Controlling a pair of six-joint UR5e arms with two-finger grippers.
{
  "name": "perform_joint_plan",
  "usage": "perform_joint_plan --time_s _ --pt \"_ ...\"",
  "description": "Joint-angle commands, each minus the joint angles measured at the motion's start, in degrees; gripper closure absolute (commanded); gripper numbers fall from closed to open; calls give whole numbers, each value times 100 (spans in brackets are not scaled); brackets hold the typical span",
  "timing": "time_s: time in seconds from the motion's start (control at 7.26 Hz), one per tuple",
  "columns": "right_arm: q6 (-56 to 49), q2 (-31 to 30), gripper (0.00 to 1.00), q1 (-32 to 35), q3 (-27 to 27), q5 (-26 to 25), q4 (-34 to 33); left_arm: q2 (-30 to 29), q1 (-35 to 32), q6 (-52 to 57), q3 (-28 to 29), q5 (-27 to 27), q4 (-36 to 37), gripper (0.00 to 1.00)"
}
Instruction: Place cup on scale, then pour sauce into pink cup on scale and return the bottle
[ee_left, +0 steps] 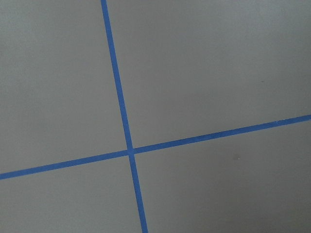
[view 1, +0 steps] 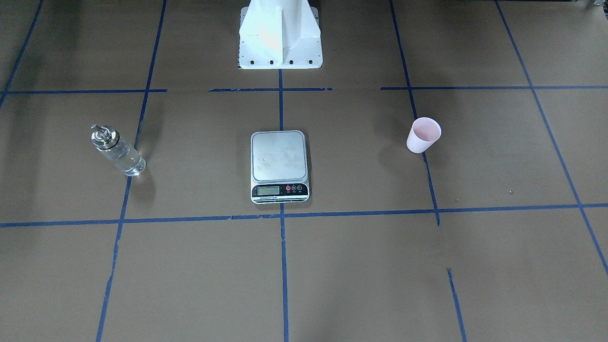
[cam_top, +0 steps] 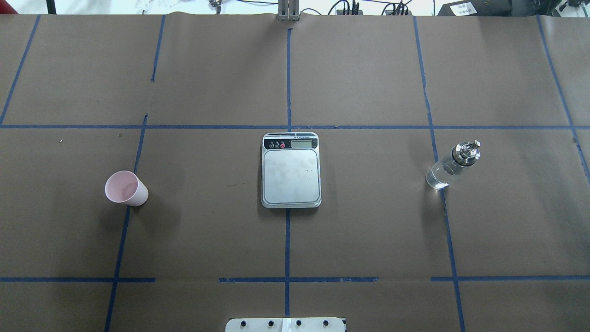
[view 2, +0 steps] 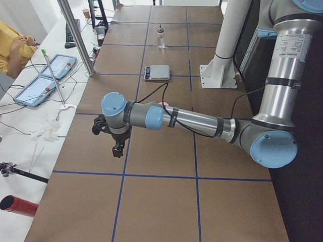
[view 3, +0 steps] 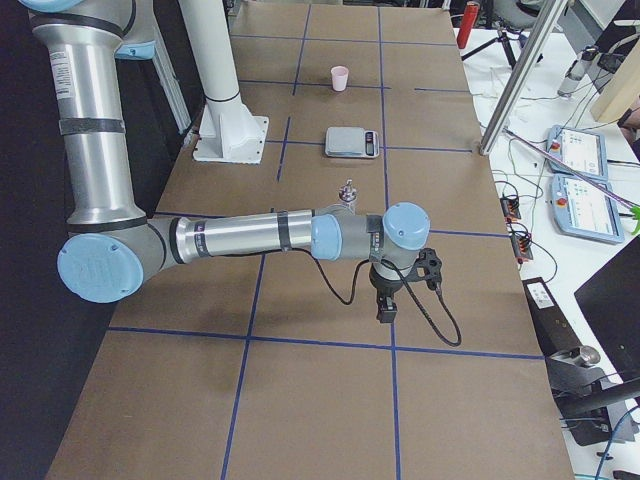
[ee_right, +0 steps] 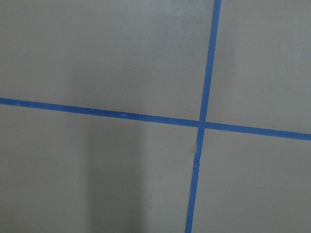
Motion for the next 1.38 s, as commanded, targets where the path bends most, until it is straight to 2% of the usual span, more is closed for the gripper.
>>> perform_joint_plan --time_s 0.0,0.14,0.55,0.69,0.83,0.96,1.24 --pt "0 0 0 0 -1 4 10 -17 0 -35 -160 -78 62 0" --pt "0 0 0 0 8 13 10 18 0 -35 -414 -131 132 0" --pt "-9 -27 0 0 34 153 19 115 87 -17 -643 -158 -95 0" --pt "-17 -1 0 -26 17 162 19 124 532 -96 -758 -193 -305 0" --pt "-9 -18 0 -44 51 180 98 115 1128 -854 -968 -350 -429 0" --pt "-9 -61 0 -44 69 276 220 71 1891 -2036 -1222 -273 -708 0" --pt "-17 -62 0 -53 52 329 352 71 2538 -3107 -1251 -246 -1289 0"
